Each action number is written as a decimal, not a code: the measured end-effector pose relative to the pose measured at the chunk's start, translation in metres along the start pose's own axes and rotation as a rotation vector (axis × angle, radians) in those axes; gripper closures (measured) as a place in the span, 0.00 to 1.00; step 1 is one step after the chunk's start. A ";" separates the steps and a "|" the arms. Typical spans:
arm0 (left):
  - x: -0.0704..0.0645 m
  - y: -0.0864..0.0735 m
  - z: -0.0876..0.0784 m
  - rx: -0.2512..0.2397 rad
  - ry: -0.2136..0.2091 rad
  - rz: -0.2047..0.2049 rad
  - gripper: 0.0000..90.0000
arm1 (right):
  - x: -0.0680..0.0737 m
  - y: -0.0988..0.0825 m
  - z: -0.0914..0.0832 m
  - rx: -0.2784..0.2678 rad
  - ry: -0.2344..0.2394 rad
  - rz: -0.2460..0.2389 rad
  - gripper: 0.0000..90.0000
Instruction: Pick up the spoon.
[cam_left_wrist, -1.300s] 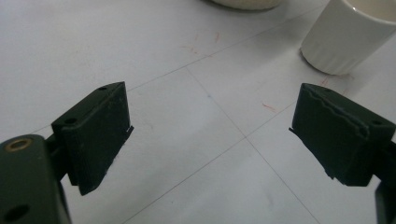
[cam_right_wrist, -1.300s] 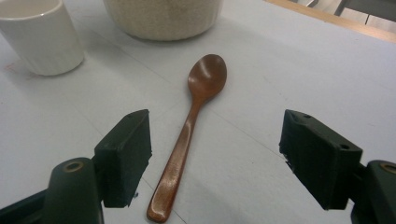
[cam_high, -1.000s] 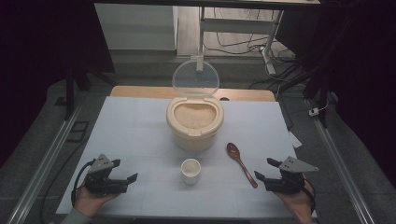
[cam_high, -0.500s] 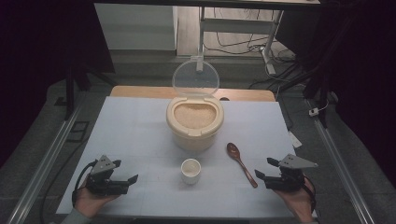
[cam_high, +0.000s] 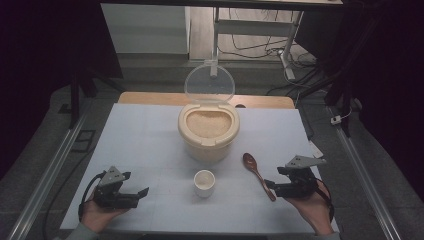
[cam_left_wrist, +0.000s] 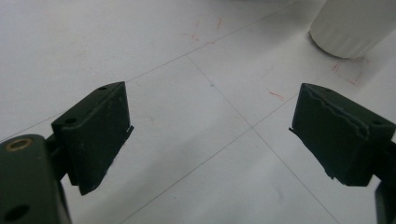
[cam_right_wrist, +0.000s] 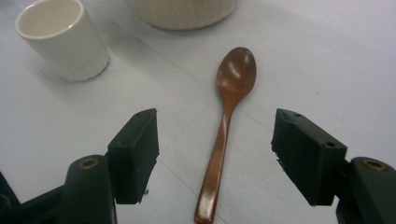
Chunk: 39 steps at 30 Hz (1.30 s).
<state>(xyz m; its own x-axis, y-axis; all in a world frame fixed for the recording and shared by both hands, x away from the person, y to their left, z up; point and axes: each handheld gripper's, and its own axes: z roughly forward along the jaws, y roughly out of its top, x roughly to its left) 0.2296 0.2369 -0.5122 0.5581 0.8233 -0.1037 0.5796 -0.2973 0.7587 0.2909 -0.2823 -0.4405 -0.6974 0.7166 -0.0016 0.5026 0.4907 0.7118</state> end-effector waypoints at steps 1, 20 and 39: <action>0.000 0.000 0.000 0.000 -0.001 -0.001 0.13 | 0.001 0.002 0.000 0.009 -0.001 -0.001 0.36; 0.004 -0.002 0.003 0.011 -0.016 -0.020 0.13 | 0.011 0.021 0.040 0.312 -0.030 0.056 0.41; -0.002 -0.002 0.003 0.025 -0.006 0.014 0.13 | -0.006 0.000 0.075 0.405 -0.062 0.083 0.66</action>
<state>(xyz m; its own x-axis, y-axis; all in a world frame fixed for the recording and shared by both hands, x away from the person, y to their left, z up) 0.2290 0.2340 -0.5156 0.5695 0.8162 -0.0975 0.5864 -0.3203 0.7440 0.3335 -0.2492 -0.4928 -0.6199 0.7846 -0.0071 0.7250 0.5762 0.3774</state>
